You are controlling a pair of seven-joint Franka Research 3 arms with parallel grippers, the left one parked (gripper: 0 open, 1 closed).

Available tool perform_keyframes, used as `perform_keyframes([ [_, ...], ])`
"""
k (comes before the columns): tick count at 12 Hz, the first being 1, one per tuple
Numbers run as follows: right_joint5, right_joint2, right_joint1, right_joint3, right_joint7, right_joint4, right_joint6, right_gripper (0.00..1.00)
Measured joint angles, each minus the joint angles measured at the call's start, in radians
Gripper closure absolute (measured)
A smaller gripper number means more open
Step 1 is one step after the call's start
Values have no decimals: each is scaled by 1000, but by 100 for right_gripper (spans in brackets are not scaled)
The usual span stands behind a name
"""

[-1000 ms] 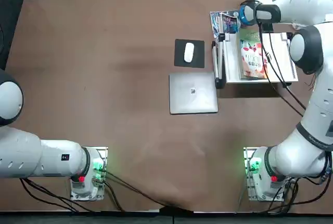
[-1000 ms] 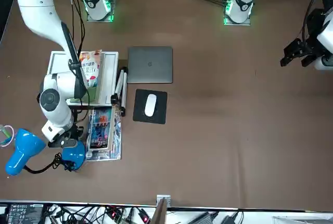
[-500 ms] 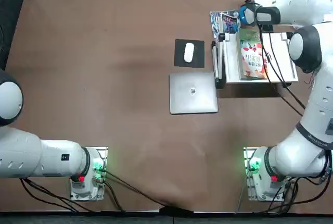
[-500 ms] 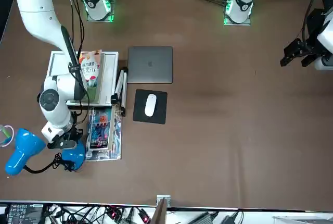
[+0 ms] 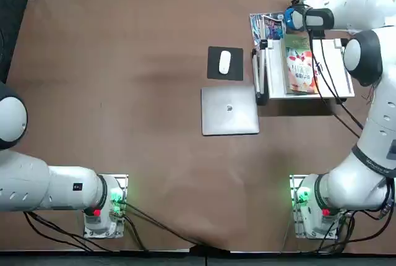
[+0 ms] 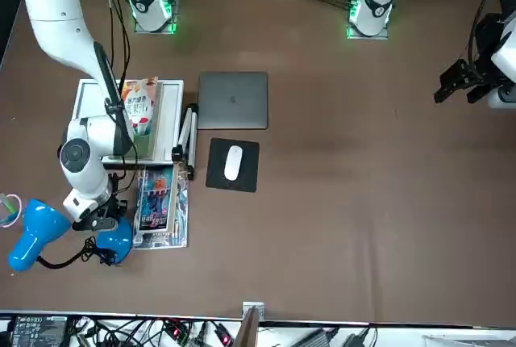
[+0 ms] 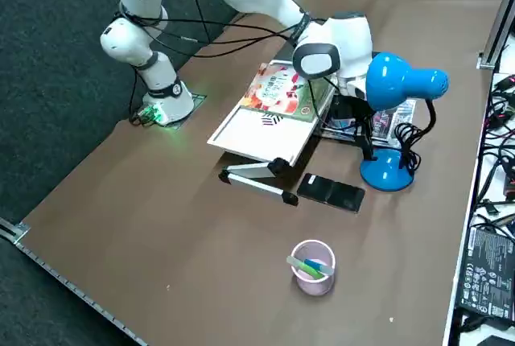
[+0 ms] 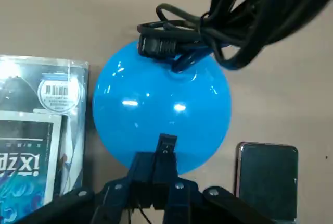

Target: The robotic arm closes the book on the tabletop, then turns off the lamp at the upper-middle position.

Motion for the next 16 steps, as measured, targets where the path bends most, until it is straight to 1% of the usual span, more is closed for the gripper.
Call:
perform_keyframes([
  [7, -2, 3, 3, 1, -1, 1, 4, 99],
  [8, -2, 2, 11, 9, -1, 4, 7, 99],
  [11, -1, -4, 35, 17, 1, 6, 3, 99],
  [14, 0, -22, 61, 24, 17, 7, -42, 99],
  [16, 0, -43, 75, 43, 48, 13, -90, 99],
])
